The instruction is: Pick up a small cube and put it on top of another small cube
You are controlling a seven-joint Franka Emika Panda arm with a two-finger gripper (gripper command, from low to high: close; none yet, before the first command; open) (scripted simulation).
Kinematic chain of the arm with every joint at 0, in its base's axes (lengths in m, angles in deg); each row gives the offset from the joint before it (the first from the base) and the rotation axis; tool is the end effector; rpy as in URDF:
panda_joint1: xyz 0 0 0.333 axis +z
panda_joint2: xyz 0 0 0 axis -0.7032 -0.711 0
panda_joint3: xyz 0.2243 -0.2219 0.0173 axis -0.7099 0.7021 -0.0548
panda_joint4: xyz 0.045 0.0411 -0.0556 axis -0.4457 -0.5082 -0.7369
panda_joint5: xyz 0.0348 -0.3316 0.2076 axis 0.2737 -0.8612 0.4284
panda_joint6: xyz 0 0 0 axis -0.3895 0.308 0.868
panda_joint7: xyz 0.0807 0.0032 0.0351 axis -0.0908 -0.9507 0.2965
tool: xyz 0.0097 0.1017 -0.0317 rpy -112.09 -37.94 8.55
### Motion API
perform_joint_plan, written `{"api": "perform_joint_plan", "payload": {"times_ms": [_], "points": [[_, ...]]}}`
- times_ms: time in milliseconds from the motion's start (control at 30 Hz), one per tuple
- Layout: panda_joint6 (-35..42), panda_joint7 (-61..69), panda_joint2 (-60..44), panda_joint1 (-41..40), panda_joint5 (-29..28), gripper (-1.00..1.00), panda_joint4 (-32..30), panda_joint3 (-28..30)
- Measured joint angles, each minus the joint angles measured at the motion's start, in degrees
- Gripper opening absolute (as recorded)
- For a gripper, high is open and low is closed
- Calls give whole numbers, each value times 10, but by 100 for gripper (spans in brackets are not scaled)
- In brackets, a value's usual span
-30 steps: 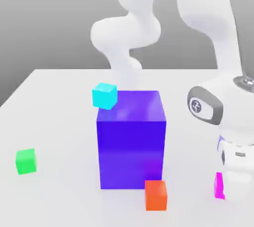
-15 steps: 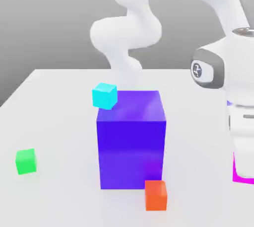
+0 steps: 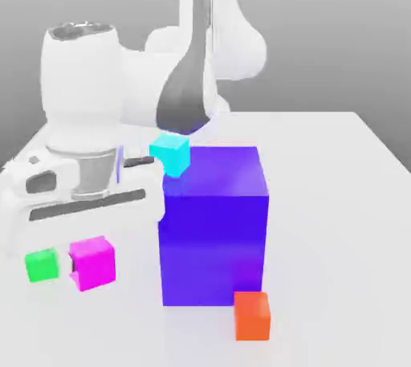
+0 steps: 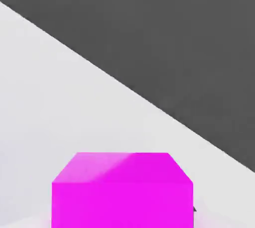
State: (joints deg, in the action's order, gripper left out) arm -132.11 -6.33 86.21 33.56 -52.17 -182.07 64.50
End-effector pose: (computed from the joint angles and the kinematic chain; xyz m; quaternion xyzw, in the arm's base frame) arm 0.4058 -0.2161 0.2707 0.9853 -0.1592 0.0568 0.0238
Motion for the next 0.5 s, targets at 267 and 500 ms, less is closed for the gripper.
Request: {"api": "perform_joint_plan", "payload": {"times_ms": [267, 500], "points": [[5, 97, -14, -174, 25, -100, -50, 29], [-71, 152, -102, -177, 99, 100, -46, -20]]}}
